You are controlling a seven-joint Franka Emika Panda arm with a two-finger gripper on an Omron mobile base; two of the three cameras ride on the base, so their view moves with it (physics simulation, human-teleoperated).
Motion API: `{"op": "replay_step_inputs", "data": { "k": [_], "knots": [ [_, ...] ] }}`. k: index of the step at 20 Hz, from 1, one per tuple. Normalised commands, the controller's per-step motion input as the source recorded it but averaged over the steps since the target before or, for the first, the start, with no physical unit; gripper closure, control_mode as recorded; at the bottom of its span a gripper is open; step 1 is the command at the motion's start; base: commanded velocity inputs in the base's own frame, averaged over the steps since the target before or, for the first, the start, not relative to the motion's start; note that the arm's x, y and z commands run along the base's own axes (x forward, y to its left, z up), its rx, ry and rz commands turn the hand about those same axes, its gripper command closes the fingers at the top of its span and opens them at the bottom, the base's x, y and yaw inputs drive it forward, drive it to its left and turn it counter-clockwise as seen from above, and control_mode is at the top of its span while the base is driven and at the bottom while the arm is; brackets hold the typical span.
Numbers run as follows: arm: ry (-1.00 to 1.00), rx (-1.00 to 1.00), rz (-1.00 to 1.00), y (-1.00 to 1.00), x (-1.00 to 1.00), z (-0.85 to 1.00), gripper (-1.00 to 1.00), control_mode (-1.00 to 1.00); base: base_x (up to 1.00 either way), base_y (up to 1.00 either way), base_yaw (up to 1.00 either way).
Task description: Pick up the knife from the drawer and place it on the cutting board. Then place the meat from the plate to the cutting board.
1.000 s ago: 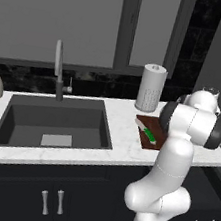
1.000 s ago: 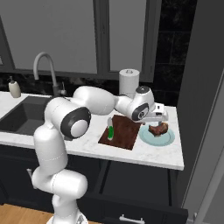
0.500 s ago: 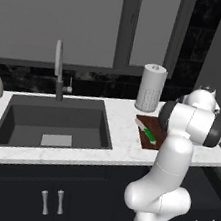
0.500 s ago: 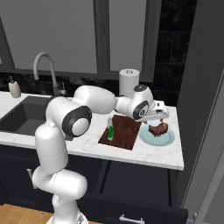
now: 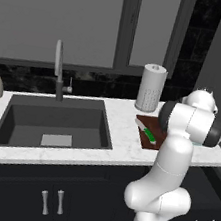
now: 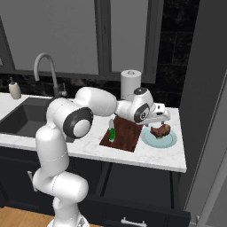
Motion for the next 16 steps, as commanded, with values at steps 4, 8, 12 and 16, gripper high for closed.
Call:
{"op": "replay_step_inputs", "data": {
  "k": [4, 8, 12, 16],
  "knots": [
    [0.0, 0.0, 0.04, 0.0, 0.07, -0.01, -1.0, -1.0, 0.0, 0.0, 0.0],
    [0.0, 0.0, 0.04, 0.0, 0.03, 0.0, -1.0, -1.0, 0.0, 0.0, 0.0],
    [0.0, 0.0, 0.05, 0.0, 0.0, 0.0, -1.0, -1.0, 0.0, 0.0, 0.0],
    [0.0, 0.0, 0.05, 0.0, 0.0, -0.04, -1.0, -1.0, 0.0, 0.0, 0.0]
  ]
}}
